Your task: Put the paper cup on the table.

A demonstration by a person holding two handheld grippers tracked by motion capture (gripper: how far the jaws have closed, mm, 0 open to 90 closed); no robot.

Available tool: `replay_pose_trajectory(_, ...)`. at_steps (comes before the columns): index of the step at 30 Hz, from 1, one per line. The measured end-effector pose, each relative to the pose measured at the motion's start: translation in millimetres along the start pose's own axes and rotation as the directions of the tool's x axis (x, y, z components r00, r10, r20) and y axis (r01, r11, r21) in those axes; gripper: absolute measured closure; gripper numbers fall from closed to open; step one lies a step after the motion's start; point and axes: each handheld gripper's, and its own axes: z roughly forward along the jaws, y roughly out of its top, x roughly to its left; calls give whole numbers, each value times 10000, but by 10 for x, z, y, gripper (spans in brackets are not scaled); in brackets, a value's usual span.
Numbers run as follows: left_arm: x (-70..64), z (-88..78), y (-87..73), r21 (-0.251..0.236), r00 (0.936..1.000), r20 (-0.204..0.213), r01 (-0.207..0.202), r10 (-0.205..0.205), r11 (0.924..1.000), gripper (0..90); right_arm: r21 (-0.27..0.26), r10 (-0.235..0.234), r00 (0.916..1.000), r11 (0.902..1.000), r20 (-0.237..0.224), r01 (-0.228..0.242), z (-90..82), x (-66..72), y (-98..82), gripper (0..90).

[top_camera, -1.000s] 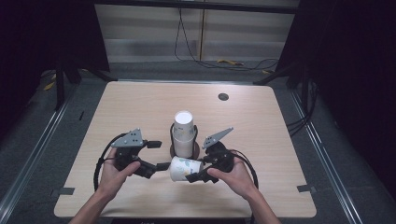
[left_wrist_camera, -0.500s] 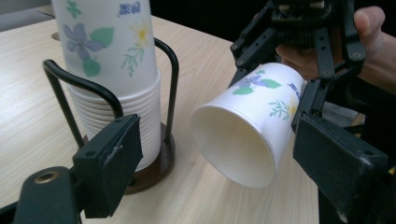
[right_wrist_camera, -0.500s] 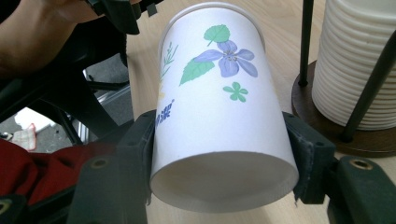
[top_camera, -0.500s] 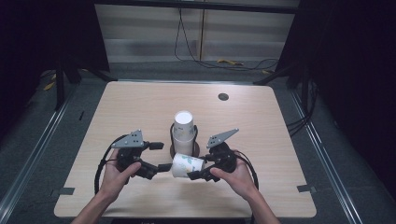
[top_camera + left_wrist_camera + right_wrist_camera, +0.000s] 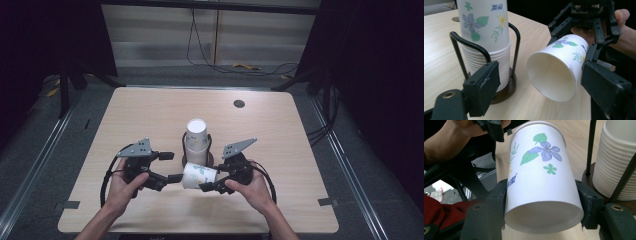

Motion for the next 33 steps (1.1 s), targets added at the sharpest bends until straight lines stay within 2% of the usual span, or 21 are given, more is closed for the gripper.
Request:
replay_pose_trajectory(7, -44, -6, 18, -141, 9994, 336, -112, 116, 9998, 156, -363, -334, 9990, 9988, -282, 324, -37, 35, 0, 370)
replay_pose_trajectory(11, -56, 29, 13, -64, 9991, 399, -111, 113, 9999, 155, -468, -402, 9989, 9981, -250, 390, -54, 27, -2, 371)
replay_pose_trajectory(17, -67, 61, 9, -27, 9990, 432, -134, 135, 9999, 156, -794, -547, 9975, 9955, -438, 511, -54, 25, -4, 371)
replay_pose_trajectory(19, -58, 84, 2, 28, 9977, 678, 1, -3, 10000, 151, -846, -520, 9971, 9953, -562, 471, -43, 32, -2, 372)
replay_pose_trajectory(22, -61, 103, -2, 146, 9967, 813, 26, -38, 9999, 155, -854, -516, 9967, 9953, -625, 462, -32, 41, 0, 373)
replay_pose_trajectory(26, -67, 110, 1, 89, 9958, 919, -39, 31, 10000, 153, -981, -601, 9961, 9937, -646, 536, -30, 44, 8, 373)
replay_pose_trajectory(27, -79, 110, 10, 39, 9948, 1020, -50, 46, 10000, 151, -1171, -695, 9952, 9912, -690, 611, -40, 54, 17, 373)
replay_pose_trajectory(33, -127, 142, 31, -28, 9939, 1053, -322, 323, 9995, 120, -1435, -934, 9924, 9863, -797, 813, -46, 91, 36, 374)
